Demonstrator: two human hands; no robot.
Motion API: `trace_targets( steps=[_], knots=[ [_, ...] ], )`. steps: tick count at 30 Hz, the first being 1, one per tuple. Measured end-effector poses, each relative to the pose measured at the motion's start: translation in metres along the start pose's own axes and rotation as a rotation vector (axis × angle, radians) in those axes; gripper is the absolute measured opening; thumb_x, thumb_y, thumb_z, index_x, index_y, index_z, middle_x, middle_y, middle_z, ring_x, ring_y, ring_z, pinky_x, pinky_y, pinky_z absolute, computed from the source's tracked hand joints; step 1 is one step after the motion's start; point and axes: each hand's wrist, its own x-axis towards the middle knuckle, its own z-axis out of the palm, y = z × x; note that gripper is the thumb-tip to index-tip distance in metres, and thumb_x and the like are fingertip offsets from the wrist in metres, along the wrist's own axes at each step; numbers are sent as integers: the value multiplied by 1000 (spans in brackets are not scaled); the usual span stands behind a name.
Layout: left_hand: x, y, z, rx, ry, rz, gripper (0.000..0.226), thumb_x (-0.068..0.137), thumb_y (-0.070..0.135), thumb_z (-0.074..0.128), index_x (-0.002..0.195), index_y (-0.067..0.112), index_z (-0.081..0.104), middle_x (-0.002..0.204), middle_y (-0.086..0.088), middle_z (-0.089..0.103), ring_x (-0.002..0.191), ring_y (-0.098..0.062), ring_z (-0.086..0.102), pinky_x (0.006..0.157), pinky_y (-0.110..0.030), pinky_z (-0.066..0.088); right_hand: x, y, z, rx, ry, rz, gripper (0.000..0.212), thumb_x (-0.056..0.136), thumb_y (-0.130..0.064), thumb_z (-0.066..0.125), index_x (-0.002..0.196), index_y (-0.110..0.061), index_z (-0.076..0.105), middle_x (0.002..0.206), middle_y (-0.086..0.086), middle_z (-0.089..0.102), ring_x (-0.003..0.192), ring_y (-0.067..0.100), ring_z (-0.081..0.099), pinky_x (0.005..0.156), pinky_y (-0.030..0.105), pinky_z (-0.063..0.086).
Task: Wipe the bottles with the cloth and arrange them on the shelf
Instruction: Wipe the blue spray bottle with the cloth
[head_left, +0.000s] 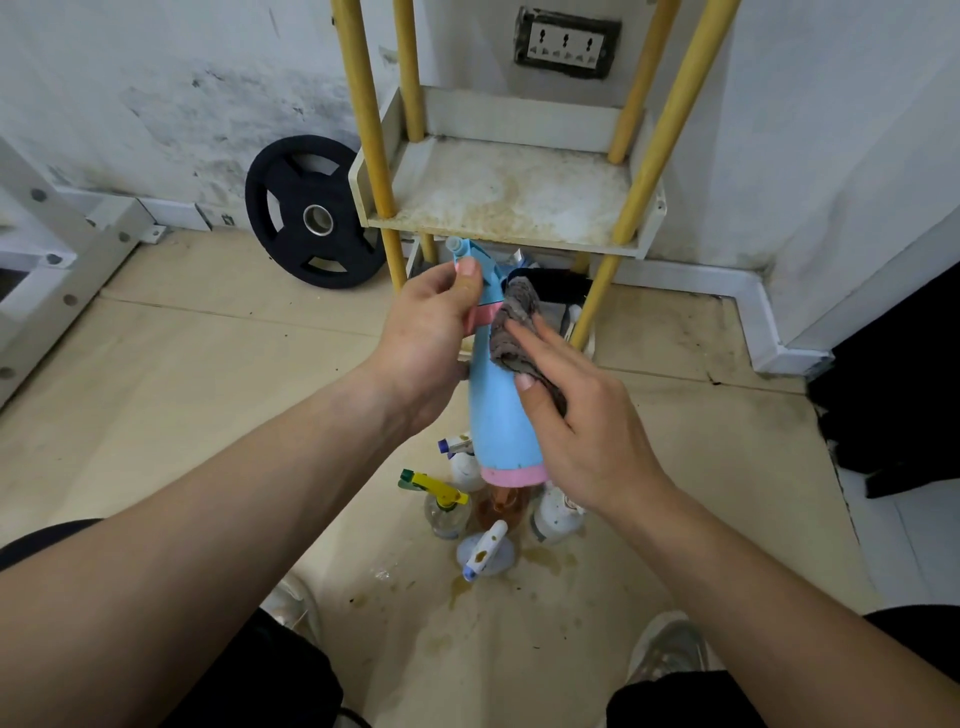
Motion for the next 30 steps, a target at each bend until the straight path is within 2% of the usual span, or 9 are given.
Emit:
trace_targets(
  steps=[4,8,13,15,17,19,22,26,30],
  knots=[
    [8,11,-12,-51,114,-19,36,108,35,42,118,7,63,84,0,71,79,-17,66,89,-54,53,-12,-1,5,-127,-65,-120,48,100,-33,46,147,-27,53,164,4,34,146,23,41,115,35,40],
    [10,12,-21,-40,139,-35,39,108,38,43,117,7,65,97,-9,65,90,-25,60,97,-63,49,-19,0,13,-209,-94,-227,49,98,-34,43,144,-24,57,164,8,32,144,30,43,113,47,44],
    [0,3,-12,11,48,-37,30,107,36,44,100,16,66,93,-2,68,90,-17,64,92,-58,53,-1,-1,5,63,-77,4,48,101,-34,47,149,-36,47,162,-5,37,144,4,39,111,21,39],
    [1,5,-12,-1,82,-27,33,108,34,43,112,11,65,92,-2,68,85,-16,65,90,-57,55,1,-1,5,188,-57,82,44,104,-29,51,148,-36,49,143,-2,62,118,-4,58,94,18,48],
    [3,11,-17,-52,119,-17,34,109,33,41,117,8,62,80,2,69,68,-12,69,77,-48,60,1,-2,5,256,-39,164,43,105,-27,51,147,-37,51,110,8,74,78,8,60,66,30,47],
    [4,16,-21,-85,140,-14,36,109,34,41,119,6,62,72,3,71,64,-14,70,71,-43,60,-3,-4,3,227,-37,132,44,105,-22,52,148,-30,51,96,0,72,68,0,56,58,16,39],
    [4,13,-21,-84,155,-21,39,109,37,42,119,7,64,77,2,72,69,-16,69,79,-46,57,-7,-8,3,132,-18,37,47,104,-14,54,150,-20,48,100,-16,54,74,-23,50,66,1,37],
    [1,5,-15,-24,112,-32,33,105,41,49,95,16,66,92,-3,69,89,-20,66,94,-54,55,0,-3,6,134,-10,124,49,105,-21,50,153,-30,44,64,-17,52,58,-2,47,53,15,33],
    [-2,2,-10,-34,27,-63,28,105,32,52,102,12,70,95,-6,71,93,-23,65,96,-46,53,7,1,3,231,6,240,45,107,-29,47,150,-42,46,95,2,73,74,16,59,59,28,38]
  ],
)
